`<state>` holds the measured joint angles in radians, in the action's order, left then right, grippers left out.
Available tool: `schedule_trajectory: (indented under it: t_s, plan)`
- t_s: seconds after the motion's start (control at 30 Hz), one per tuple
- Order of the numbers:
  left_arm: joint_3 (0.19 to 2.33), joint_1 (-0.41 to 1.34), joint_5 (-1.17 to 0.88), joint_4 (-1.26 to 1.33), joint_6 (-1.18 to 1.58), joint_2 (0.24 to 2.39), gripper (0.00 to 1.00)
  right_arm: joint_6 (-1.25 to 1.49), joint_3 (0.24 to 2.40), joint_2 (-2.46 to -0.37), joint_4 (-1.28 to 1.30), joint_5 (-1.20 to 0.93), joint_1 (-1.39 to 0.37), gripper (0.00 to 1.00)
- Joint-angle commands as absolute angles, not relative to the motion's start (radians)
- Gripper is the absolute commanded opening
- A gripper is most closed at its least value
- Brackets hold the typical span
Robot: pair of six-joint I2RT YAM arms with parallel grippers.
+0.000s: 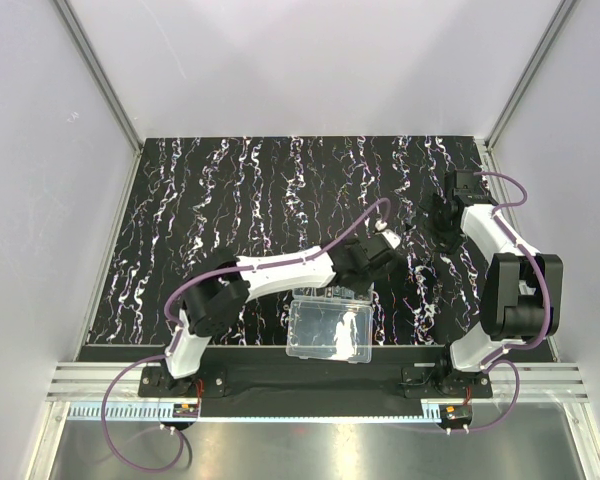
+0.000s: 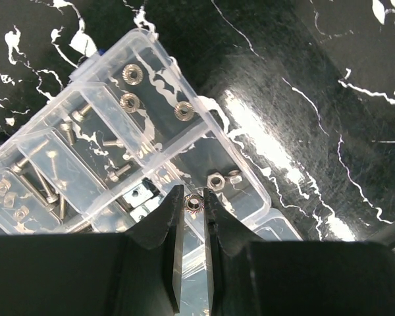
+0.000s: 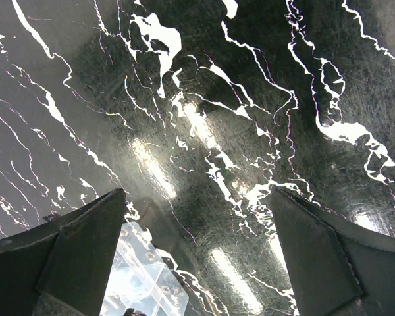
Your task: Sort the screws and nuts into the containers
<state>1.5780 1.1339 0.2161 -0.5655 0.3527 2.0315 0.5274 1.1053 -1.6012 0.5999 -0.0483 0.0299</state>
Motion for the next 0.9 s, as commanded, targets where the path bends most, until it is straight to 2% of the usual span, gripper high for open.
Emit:
schedule_trajectory:
  t_s: [0.0, 0.27, 0.87]
  plan:
    - [1.586, 1.100, 0.167, -0.497, 0.388, 1.938, 0.11, 0.511, 1.126, -1.597, 0.591, -0.071, 0.032, 1.00]
    - [1.542, 1.037, -0.036, -0.463, 0.446, 1.910, 0.11, 0.512, 1.117, -1.578, 0.583, -0.071, 0.032, 1.00]
    - [1.523, 1.028, -0.066, -0.466, 0.446, 1.950, 0.13, 0.508, 1.115, -1.563, 0.580, -0.071, 0.032, 1.00]
